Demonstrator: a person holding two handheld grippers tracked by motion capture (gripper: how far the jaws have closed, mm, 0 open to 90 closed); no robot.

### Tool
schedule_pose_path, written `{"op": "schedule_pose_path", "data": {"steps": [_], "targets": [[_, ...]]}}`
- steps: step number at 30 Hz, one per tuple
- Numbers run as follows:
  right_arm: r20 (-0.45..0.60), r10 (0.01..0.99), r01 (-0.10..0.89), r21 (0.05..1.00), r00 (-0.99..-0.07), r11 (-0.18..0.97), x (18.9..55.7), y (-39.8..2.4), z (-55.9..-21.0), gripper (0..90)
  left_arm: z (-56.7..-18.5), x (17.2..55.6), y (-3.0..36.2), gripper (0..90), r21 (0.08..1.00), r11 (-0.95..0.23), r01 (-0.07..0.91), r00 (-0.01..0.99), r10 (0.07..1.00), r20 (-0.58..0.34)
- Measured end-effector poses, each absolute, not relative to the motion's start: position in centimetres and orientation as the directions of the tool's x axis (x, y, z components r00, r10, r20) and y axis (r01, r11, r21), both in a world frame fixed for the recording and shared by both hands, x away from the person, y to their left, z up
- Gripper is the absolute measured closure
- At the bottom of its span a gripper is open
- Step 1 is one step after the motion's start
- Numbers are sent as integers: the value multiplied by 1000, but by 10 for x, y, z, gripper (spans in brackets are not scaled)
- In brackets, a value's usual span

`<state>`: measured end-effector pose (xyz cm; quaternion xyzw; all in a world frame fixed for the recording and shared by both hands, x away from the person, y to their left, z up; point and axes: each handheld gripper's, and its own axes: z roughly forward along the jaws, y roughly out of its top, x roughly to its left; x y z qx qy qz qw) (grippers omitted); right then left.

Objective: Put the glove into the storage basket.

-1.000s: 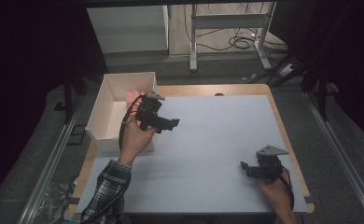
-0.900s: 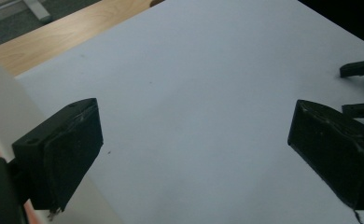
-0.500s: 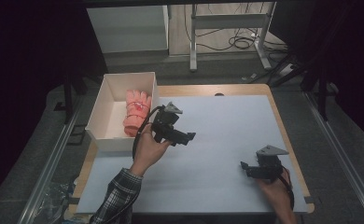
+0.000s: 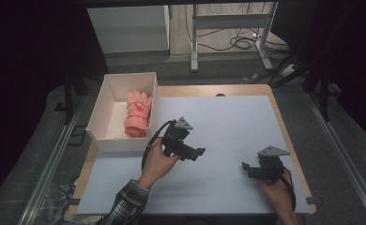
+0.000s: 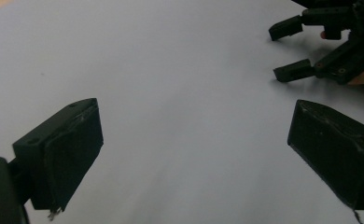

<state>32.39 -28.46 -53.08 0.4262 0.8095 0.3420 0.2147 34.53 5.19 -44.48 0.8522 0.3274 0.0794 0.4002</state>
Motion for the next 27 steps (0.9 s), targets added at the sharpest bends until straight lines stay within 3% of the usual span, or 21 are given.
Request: {"op": "schedule_pose_path", "data": {"steps": [27], "targets": [[-57,836,543,737,-545,404,324,-285,-531,220,-534,319,82,37,663,-494,563,733,669,-124]]}}
